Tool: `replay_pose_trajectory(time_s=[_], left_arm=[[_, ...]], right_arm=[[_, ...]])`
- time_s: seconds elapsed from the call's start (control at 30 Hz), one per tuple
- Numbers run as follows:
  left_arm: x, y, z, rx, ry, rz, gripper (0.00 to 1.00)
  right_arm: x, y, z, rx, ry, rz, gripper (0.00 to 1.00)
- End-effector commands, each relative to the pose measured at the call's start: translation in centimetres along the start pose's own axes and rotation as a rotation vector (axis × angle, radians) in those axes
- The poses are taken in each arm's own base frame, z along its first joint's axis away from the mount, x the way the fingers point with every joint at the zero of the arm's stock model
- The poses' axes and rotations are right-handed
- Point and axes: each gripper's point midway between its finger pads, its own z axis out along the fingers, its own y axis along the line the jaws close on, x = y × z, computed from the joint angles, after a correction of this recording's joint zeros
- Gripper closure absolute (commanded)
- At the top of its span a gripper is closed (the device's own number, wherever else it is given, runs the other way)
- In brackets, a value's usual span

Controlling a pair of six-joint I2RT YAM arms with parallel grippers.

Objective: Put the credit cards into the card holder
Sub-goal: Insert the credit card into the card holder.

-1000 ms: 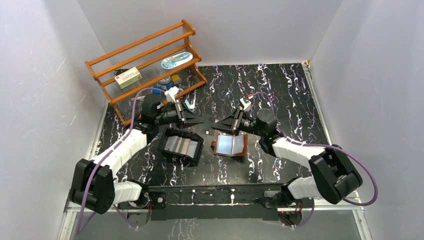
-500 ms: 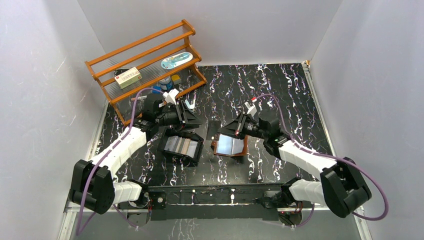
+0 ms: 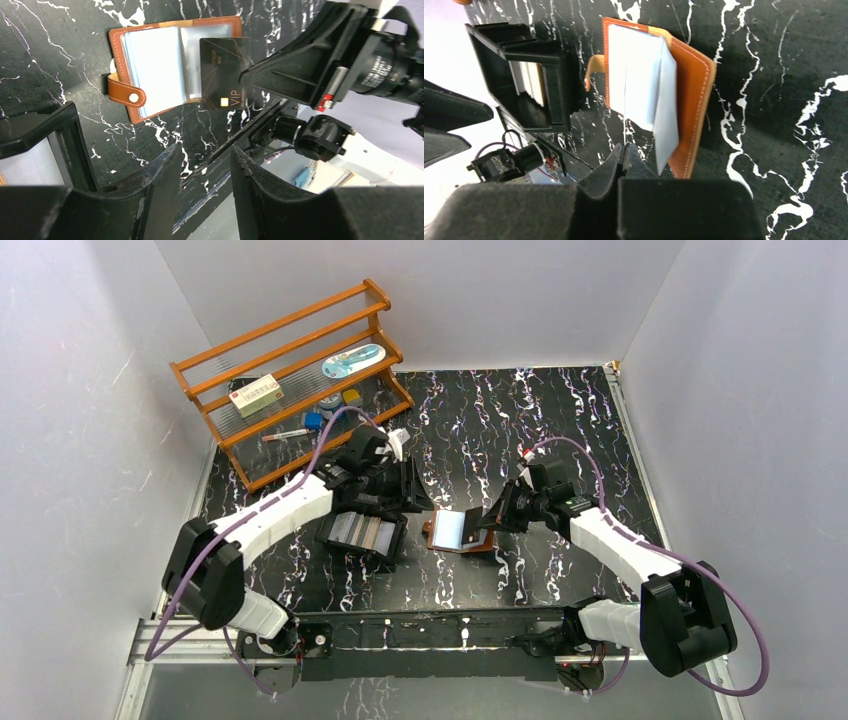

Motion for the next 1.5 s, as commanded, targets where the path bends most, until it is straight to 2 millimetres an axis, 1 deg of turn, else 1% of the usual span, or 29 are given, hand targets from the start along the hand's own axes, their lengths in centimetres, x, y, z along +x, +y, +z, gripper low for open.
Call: replay_pose_trajectory(time_s=[0.0, 0.07, 0.13, 0.23, 0.3, 0.47, 0.6, 0.7, 0.8, 0.9, 1.1, 1.2, 1.3, 1.47], left_arm=[[0.5, 0.5, 1.3, -0.044, 0.059, 0.017, 0.6], [0.8, 0.5, 2.2, -0.038, 0.093, 0.013, 0.6], [0.9, 1.0, 2.9, -0.06, 0.105, 0.01, 0.59], [1.0, 1.9, 3.6, -0.093, 0.115, 0.01, 0.53], [1.3, 2.4, 4.0, -0.105, 0.131, 0.01, 0.5], [2.1, 3.2, 5.1, -0.136, 0.181, 0.038, 0.46], [1.9, 2.6, 5.6, -0.128, 0.184, 0.065, 0.41], [2.1, 3.0, 5.9, -0.14, 0.192, 0.071, 0.4], [2.3, 3.5, 6.3, -0.154, 0.205, 0.068, 0.43], [2.6, 4.0, 6.7, -0.172, 0.213, 0.071, 0.51], [3.4, 5.1, 7.4, -0.202, 0.24, 0.073, 0.53], [3.6, 5.5, 7.6, -0.216, 0.249, 0.075, 0.56], [3.8, 6.2, 7.8, -0.238, 0.256, 0.077, 0.57], [3.9, 6.8, 8.0, -0.267, 0.269, 0.087, 0.59]], right_arm=[[0.6, -2.4, 0.5, 0.057, 0.004, -0.011, 1.0], [0.7, -3.2, 0.8, 0.072, 0.008, -0.009, 1.0], [0.7, -3.8, 1.0, 0.083, 0.007, -0.011, 1.0], [0.7, -4.4, 1.5, 0.082, -0.001, -0.024, 1.0], [0.5, -4.5, 1.6, 0.074, -0.005, -0.037, 1.0], [-0.4, -5.0, 1.7, 0.062, -0.03, -0.052, 1.0], [-0.6, -4.1, 1.6, 0.005, -0.019, -0.057, 1.0], [-0.9, -3.2, 1.3, -0.04, -0.037, -0.08, 1.0], [-1.0, -2.5, 1.2, -0.092, -0.055, -0.097, 1.0], [-0.9, -1.9, 1.3, -0.143, -0.057, -0.101, 1.0], [-1.1, -1.6, 1.7, -0.182, -0.066, -0.103, 1.0], [-1.3, -1.7, 1.9, -0.183, -0.072, -0.1, 1.0], [-1.3, -1.8, 2.2, -0.181, -0.06, -0.087, 1.0], [-1.1, -2.6, 2.7, -0.154, -0.055, -0.067, 1.0]])
